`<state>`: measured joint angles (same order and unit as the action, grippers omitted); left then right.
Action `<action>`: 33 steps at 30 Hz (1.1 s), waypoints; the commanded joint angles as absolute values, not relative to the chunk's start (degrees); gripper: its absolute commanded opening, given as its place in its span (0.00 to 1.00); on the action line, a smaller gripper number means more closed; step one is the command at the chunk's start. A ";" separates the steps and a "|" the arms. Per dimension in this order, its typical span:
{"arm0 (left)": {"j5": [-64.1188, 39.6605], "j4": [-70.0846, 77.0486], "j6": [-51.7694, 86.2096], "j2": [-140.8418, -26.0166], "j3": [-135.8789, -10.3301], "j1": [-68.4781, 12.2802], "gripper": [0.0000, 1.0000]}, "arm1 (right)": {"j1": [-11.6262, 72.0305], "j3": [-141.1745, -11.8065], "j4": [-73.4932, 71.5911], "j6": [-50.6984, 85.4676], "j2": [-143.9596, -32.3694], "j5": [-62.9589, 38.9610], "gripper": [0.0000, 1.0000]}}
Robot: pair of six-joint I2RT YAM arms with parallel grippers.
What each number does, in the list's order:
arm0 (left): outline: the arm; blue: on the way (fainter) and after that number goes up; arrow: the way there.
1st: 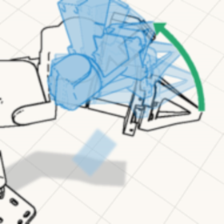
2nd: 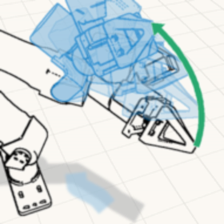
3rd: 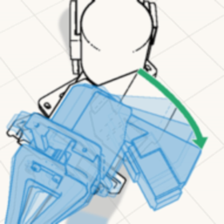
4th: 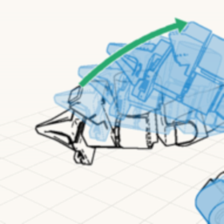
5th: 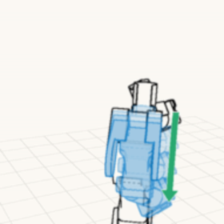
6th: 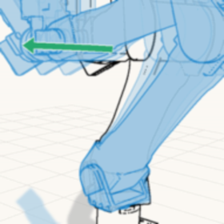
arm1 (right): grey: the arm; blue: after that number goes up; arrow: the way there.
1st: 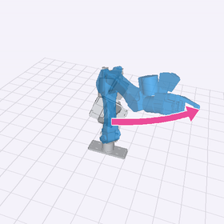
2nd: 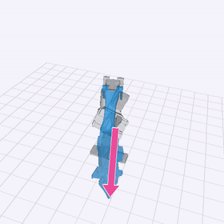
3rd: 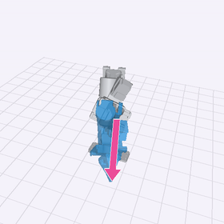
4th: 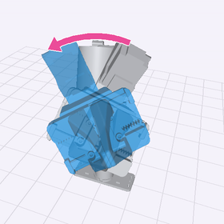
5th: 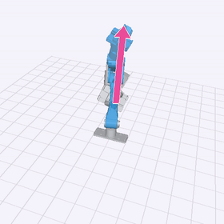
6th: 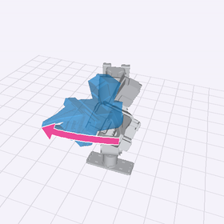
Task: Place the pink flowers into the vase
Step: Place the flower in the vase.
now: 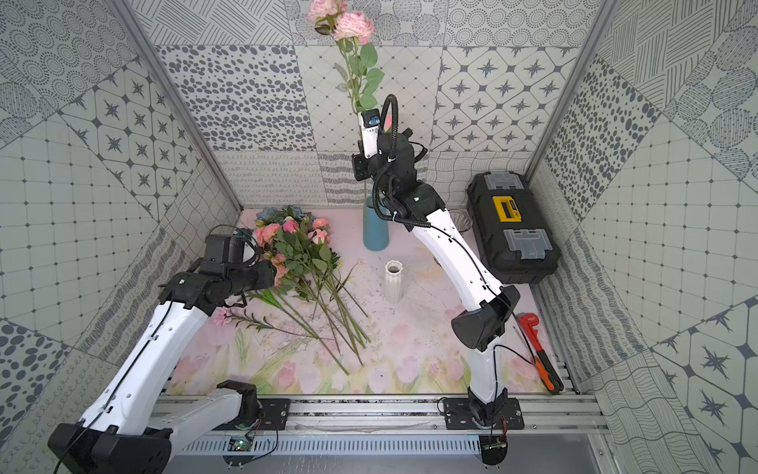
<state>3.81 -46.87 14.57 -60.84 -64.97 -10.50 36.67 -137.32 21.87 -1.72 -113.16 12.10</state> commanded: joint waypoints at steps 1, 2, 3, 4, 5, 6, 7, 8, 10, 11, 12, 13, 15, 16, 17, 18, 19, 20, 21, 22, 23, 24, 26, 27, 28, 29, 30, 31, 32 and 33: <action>4.52 -45.27 13.54 -60.66 -64.93 -10.29 0.57 | 36.24 -141.42 15.86 -6.03 -115.29 13.92 0.00; 4.48 -45.26 13.53 -60.68 -64.88 -10.30 0.57 | 36.23 -142.24 15.43 -6.71 -115.97 14.18 0.00; 4.41 -45.28 13.53 -60.71 -64.82 -10.28 0.57 | 36.08 -142.99 14.93 -7.49 -116.43 14.34 0.00; 4.39 -45.29 13.45 -60.73 -64.78 -10.29 0.57 | 36.02 -144.14 14.47 -8.29 -117.19 14.48 0.00; 4.31 -45.32 13.49 -60.71 -64.78 -10.33 0.57 | 35.96 -145.00 14.21 -8.82 -117.69 14.64 0.00; 4.31 -45.27 13.45 -60.81 -64.80 -10.29 0.57 | 35.83 -146.15 14.04 -9.26 -118.38 14.52 0.00; 4.23 -45.18 13.45 -60.82 -64.81 -10.30 0.57 | 35.63 -147.52 14.27 -9.57 -119.15 14.51 0.00; 4.15 -45.15 13.45 -60.91 -64.78 -10.37 0.57 | 35.52 -148.69 14.40 -9.92 -119.82 14.53 0.00; 3.75 -45.23 13.53 -60.97 -64.89 -10.32 0.57 | 35.47 -151.42 15.44 -10.36 -121.31 14.92 0.00; 3.46 -45.18 13.61 -61.08 -64.86 -10.29 0.57 | 35.46 -152.55 15.81 -10.65 -122.00 15.03 0.00; 3.30 -45.11 13.62 -61.08 -64.78 -10.26 0.57 | 35.40 -153.01 15.84 -10.85 -122.40 15.03 0.00; 3.17 -45.09 13.67 -61.17 -64.79 -10.25 0.57 | 35.35 -152.97 15.68 -11.12 -122.60 15.05 0.00; 2.89 -45.12 13.71 -61.37 -64.78 -10.31 0.57 | 35.35 -152.18 14.74 -11.62 -122.69 15.04 0.00; 2.67 -45.05 13.71 -61.48 -64.82 -10.31 0.57 | 35.33 -151.82 14.43 -11.74 -122.84 15.05 0.00; 2.53 -45.03 13.78 -61.56 -64.86 -10.26 0.57 | 35.26 -151.53 13.95 -11.80 -122.97 14.88 0.00; 2.37 -45.03 13.75 -61.70 -64.86 -10.33 0.57 | 35.18 -151.42 13.84 -11.79 -123.30 14.85 0.00; 2.24 -45.07 13.79 -61.65 -64.87 -10.22 0.57 | 35.15 -151.44 13.65 -11.78 -123.55 14.78 0.00; 2.20 -44.96 13.72 -61.71 -64.86 -10.26 0.57 | 35.16 -151.35 13.53 -11.87 -123.85 14.71 0.00; 2.21 -44.92 13.71 -61.63 -64.86 -10.27 0.57 | 35.13 -151.43 13.38 -12.11 -124.12 14.60 0.00; 2.23 -44.98 13.70 -61.69 -64.82 -10.28 0.57 | 35.04 -151.30 13.12 -12.21 -124.46 14.59 0.00; 2.13 -44.84 13.67 -61.64 -64.82 -10.24 0.57 | 35.03 -151.42 12.94 -12.21 -124.89 14.43 0.00; 1.84 -44.74 13.62 -61.76 -64.73 -10.26 0.57 | 34.97 -151.47 12.92 -12.14 -125.23 14.06 0.00; 1.33 -44.82 13.58 -61.81 -64.78 -10.26 0.56 | 34.80 -151.52 12.50 -12.04 -126.01 13.92 0.00; 1.31 -44.74 13.54 -61.72 -64.87 -10.30 0.56 | 34.69 -151.61 12.48 -12.18 -126.46 13.76 0.00; 1.42 -44.76 13.44 -61.78 -64.89 -10.22 0.56 | 34.62 -151.60 12.33 -12.11 -126.87 13.74 0.00; 1.42 -44.70 13.45 -61.73 -64.86 -10.28 0.56 | 34.54 -151.61 12.24 -12.12 -127.29 13.80 0.00; 1.46 -44.67 13.44 -61.68 -64.82 -10.24 0.56 | 34.36 -151.59 12.34 -11.88 -127.70 13.72 0.00; 1.41 -44.65 13.43 -61.68 -64.78 -10.24 0.56 | 34.26 -151.56 12.47 -11.62 -127.97 13.67 0.00; 1.49 -44.63 13.35 -61.65 -64.78 -10.22 0.56 | 34.15 -151.46 12.54 -11.44 -128.30 13.73 0.00; 1.49 -44.70 13.36 -61.70 -64.78 -10.20 0.56 | 34.06 -151.22 12.70 -11.44 -128.57 13.74 0.00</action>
<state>2.31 -46.81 14.46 -61.58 -64.77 -10.46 34.48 -151.06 15.53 -11.00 -127.42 14.06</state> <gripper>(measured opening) 0.564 0.069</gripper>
